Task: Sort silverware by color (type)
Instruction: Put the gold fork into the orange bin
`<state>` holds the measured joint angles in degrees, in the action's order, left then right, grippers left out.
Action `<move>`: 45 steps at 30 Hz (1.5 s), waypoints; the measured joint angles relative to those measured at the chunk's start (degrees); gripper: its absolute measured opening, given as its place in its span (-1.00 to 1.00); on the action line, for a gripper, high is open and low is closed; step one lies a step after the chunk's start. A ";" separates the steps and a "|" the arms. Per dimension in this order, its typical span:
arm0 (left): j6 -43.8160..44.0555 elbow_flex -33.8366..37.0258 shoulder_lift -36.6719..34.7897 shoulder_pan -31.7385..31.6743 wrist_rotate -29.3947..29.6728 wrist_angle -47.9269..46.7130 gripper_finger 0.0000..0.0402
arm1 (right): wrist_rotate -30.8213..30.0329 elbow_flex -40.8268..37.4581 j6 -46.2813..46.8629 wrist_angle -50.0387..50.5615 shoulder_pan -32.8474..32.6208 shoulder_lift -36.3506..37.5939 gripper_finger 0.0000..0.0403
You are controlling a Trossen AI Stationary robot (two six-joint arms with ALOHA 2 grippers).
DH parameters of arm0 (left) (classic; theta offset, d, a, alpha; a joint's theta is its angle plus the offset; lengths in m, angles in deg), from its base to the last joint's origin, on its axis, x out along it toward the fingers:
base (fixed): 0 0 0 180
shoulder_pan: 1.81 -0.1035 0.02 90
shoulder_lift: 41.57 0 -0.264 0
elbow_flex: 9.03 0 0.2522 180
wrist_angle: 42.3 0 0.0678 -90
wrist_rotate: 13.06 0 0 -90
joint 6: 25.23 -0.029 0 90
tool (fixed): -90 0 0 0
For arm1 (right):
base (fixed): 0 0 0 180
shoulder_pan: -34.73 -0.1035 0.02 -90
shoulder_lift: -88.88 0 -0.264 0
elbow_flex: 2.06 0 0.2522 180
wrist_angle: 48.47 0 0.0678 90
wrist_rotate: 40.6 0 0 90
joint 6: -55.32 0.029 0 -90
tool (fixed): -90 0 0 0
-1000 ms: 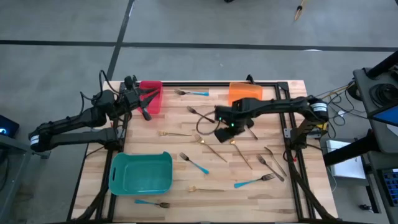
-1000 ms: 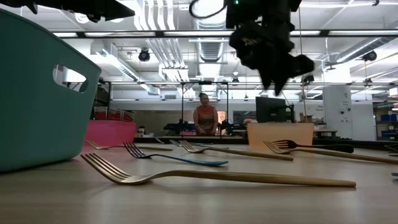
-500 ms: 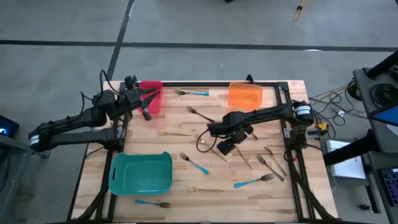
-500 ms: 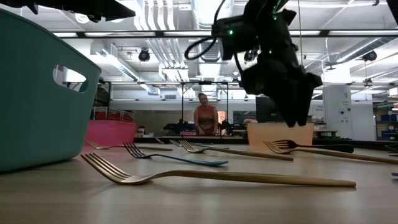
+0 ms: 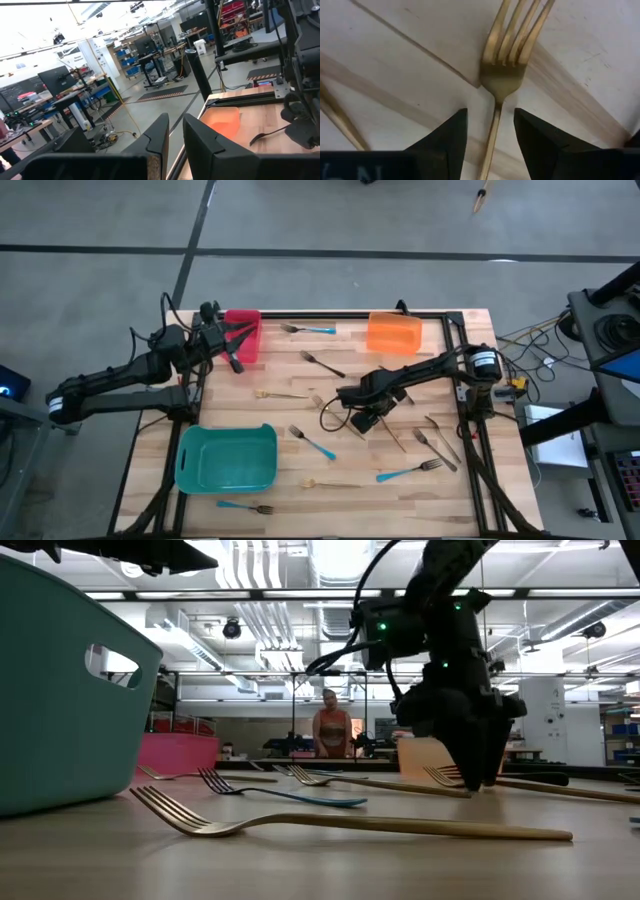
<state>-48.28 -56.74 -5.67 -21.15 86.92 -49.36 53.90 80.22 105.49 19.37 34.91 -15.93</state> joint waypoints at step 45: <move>-0.30 0.02 0.00 -0.01 0.02 0.20 -0.81 | -4.75 21.95 -15.54 2.68 6.26 1.53 -0.94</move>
<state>-48.58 -56.72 -5.67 -21.17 86.94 -49.16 49.15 102.17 89.95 22.05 41.17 -14.40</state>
